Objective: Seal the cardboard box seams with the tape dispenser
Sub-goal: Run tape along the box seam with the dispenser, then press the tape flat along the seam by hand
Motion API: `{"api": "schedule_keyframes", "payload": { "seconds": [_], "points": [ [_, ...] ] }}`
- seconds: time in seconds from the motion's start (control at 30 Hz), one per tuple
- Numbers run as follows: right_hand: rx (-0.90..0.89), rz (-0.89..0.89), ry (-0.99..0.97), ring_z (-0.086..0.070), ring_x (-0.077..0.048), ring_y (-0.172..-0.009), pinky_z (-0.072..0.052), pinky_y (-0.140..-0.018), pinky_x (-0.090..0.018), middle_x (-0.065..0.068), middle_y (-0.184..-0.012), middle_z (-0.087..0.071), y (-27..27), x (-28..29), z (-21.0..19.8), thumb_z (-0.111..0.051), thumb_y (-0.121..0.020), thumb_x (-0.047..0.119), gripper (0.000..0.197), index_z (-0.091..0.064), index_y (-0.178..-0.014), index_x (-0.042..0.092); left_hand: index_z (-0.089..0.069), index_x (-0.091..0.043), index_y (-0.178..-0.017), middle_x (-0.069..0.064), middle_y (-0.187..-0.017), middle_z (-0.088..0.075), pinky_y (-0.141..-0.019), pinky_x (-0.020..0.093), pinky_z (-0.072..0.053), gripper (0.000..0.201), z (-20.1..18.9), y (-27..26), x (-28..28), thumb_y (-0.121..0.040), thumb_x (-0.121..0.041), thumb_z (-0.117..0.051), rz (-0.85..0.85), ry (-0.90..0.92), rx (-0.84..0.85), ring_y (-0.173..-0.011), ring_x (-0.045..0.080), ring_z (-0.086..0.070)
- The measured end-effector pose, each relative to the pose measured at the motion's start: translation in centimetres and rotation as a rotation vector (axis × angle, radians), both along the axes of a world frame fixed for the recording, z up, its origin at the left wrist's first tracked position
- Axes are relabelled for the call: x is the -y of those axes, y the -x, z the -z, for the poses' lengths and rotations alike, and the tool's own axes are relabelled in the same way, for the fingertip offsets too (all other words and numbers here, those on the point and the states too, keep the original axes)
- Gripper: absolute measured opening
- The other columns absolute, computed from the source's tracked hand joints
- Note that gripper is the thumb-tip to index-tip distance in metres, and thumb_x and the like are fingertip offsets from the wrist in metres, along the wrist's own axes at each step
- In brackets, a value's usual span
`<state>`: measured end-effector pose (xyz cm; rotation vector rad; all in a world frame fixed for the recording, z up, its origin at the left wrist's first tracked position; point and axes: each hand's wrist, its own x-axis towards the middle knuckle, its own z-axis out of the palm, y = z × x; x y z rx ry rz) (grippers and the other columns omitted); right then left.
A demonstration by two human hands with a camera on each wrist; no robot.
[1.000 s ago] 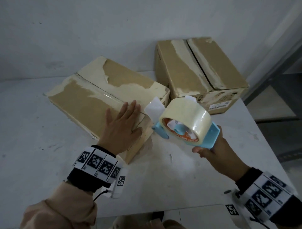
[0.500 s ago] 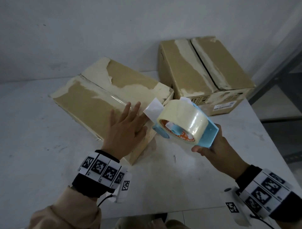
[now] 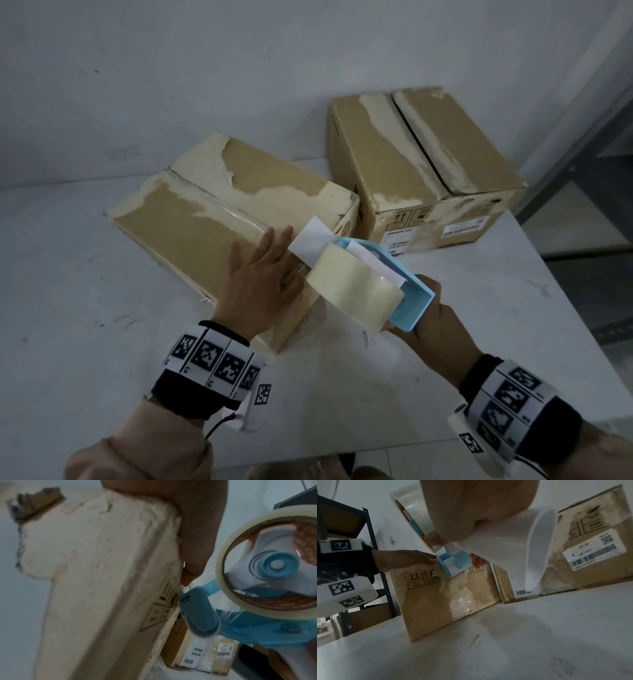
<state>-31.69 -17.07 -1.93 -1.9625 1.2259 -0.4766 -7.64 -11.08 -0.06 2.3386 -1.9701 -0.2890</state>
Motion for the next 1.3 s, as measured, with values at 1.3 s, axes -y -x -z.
{"api": "schedule_keyframes", "payload": {
  "seconds": [1.3],
  "points": [
    [-0.253, -0.225, 0.380, -0.060, -0.037, -0.060, -0.052, -0.053, -0.041, -0.020, -0.079, -0.063, 3.7, 2.1, 7.6, -0.088, -0.052, 0.007, 0.086, -0.037, -0.122, 0.010, -0.063, -0.002, -0.101, 0.015, -0.111, -0.062, -0.094, 0.045, -0.043, 0.056, -0.4, -1.3, -0.9, -0.075, -0.042, -0.034, -0.307, 0.475, -0.303, -0.104, 0.034, -0.056]
  ]
}}
